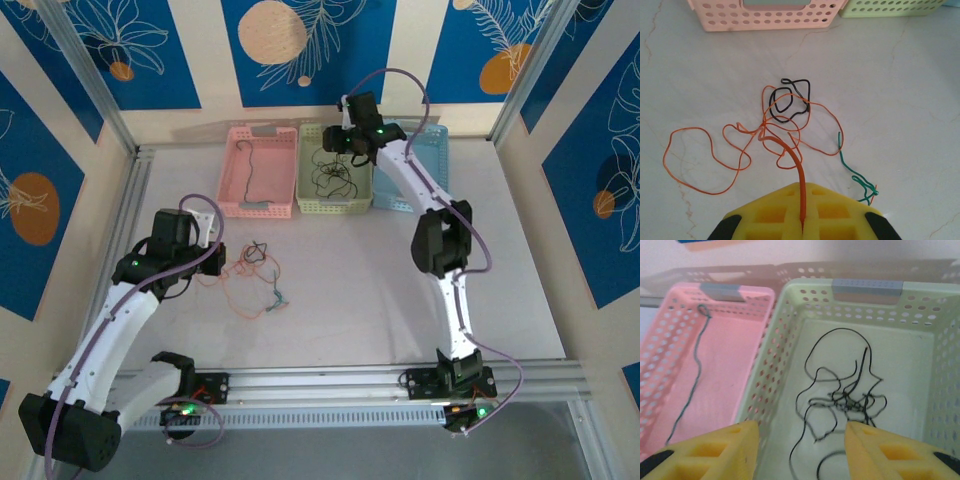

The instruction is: Untangle the cables

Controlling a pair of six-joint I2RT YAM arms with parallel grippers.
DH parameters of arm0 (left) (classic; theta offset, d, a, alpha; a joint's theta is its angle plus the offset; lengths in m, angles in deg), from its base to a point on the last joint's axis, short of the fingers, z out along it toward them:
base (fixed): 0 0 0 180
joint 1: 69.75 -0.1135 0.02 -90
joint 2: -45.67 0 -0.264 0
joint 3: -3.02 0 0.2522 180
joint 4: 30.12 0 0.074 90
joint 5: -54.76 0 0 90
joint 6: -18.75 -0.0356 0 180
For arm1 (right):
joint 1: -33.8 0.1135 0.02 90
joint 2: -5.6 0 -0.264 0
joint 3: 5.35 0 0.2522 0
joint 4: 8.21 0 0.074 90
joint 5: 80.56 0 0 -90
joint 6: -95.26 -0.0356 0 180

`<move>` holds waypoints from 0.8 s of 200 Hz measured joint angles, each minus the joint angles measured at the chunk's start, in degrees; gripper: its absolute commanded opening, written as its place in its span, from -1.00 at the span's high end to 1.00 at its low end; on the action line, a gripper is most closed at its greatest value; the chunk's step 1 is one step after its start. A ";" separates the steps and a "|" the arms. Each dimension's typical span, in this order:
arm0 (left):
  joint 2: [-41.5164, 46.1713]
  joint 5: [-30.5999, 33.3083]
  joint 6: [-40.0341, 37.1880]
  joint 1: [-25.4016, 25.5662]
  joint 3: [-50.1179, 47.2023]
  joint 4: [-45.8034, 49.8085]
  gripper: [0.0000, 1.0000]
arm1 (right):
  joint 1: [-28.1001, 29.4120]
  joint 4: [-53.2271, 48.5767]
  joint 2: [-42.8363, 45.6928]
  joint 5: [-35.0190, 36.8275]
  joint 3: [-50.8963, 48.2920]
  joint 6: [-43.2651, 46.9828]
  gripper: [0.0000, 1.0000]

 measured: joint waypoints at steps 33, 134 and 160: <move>0.79 -4.85 0.24 0.02 -0.04 -1.31 1.00 | 0.79 7.65 20.20 -3.52 -20.09 -0.39 0.11; 0.09 -18.40 7.41 17.55 10.27 -5.99 1.00 | 1.77 28.76 53.72 -23.63 -75.34 -7.82 0.13; -0.07 -15.58 7.65 19.71 10.38 -4.63 1.00 | 5.20 31.15 48.72 -26.58 -77.07 -9.99 0.18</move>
